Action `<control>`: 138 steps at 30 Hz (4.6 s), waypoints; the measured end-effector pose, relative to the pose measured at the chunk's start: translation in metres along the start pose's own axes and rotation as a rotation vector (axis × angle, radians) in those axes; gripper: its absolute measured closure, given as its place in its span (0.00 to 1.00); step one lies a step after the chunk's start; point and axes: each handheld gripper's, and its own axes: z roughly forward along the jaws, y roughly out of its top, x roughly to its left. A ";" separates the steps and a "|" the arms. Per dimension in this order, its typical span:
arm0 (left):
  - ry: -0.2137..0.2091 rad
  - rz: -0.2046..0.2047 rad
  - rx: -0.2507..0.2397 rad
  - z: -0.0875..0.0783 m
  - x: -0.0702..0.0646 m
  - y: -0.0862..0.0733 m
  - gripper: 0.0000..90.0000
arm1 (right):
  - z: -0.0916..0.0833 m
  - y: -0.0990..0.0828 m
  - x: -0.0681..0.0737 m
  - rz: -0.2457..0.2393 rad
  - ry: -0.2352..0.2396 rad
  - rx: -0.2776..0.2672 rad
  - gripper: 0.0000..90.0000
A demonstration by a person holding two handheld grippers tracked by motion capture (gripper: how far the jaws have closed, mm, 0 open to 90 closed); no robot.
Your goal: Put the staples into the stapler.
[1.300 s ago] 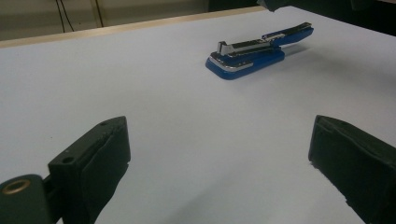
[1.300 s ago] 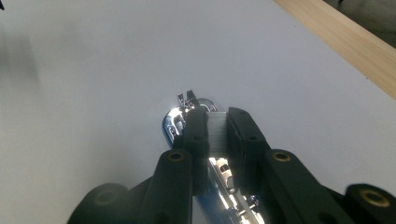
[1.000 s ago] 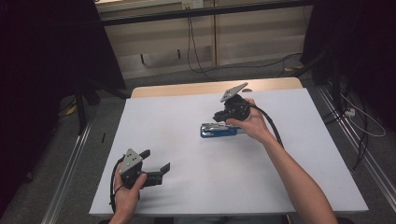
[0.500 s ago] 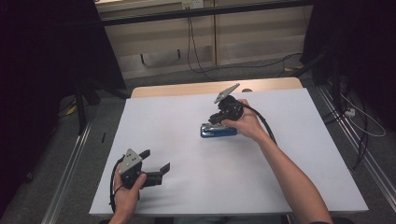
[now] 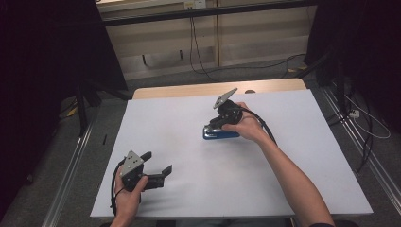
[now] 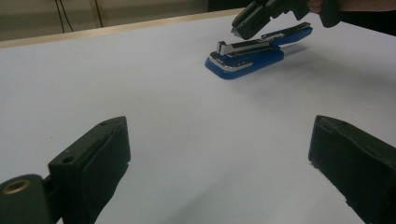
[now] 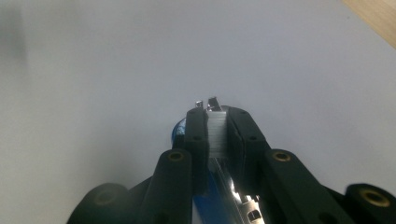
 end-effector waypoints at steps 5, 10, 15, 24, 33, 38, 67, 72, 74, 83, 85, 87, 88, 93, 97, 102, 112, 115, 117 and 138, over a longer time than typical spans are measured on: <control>-0.001 0.000 0.002 0.000 0.000 0.000 0.06 | 0.001 -0.003 -0.004 -0.020 0.007 -0.022 0.88; -0.003 0.001 0.002 0.001 -0.001 0.000 0.06 | 0.002 -0.004 -0.006 -0.056 0.018 -0.037 0.88; -0.001 -0.006 0.003 0.001 -0.001 0.000 0.06 | 0.004 -0.005 -0.008 -0.075 0.023 -0.043 0.88; 0.001 0.000 0.002 0.000 0.000 0.000 0.06 | 0.008 -0.008 -0.013 -0.084 0.038 -0.046 0.88; 0.001 -0.001 0.002 0.000 0.000 0.000 0.06 | 0.009 -0.006 -0.012 -0.123 0.053 -0.046 0.88; -0.001 0.004 0.004 0.000 0.000 0.000 0.06 | 0.010 -0.004 -0.011 -0.133 0.067 -0.042 0.88; -0.003 0.008 0.006 0.001 0.000 0.000 0.06 | 0.016 -0.001 -0.010 -0.207 0.077 -0.011 0.88; -0.003 0.006 0.005 0.001 0.000 0.000 0.06 | 0.017 0.001 -0.009 -0.216 0.075 -0.003 0.88; -0.004 0.008 0.006 0.000 0.000 0.000 0.06 | 0.017 0.000 -0.010 -0.214 0.076 -0.004 0.88; -0.005 0.005 0.006 0.000 0.000 0.000 0.06 | 0.017 -0.001 -0.011 -0.192 0.082 -0.004 0.87; -0.004 0.004 0.004 0.000 0.000 0.000 0.06 | 0.017 -0.001 -0.011 -0.190 0.083 -0.004 0.87; -0.005 0.005 0.005 0.000 0.000 0.000 0.06 | 0.017 -0.001 -0.011 -0.187 0.083 -0.005 0.87; -0.004 0.005 0.006 0.000 0.000 0.000 0.06 | 0.017 -0.001 -0.011 -0.187 0.082 -0.005 0.87; -0.002 0.003 0.005 0.000 0.000 0.000 0.06 | 0.016 -0.001 -0.012 -0.184 0.084 0.000 0.86; -0.003 0.007 0.006 0.000 0.000 0.000 0.06 | 0.016 -0.002 -0.012 -0.176 0.083 0.000 0.85; -0.002 0.005 0.006 0.000 0.000 0.000 0.06 | 0.016 -0.002 -0.012 -0.176 0.083 0.000 0.85; -0.002 0.005 0.005 0.000 0.001 0.000 0.06 | 0.016 -0.001 -0.012 -0.170 0.085 -0.004 0.84; -0.003 0.007 0.006 0.000 0.000 0.000 0.06 | 0.016 -0.001 -0.012 -0.171 0.084 -0.004 0.86; -0.003 0.007 0.007 0.000 0.000 0.000 0.06 | 0.015 -0.001 -0.012 -0.171 0.088 -0.008 0.86; -0.005 0.008 0.007 0.001 0.000 0.000 0.06 | 0.009 0.000 -0.013 -0.203 0.092 -0.018 0.88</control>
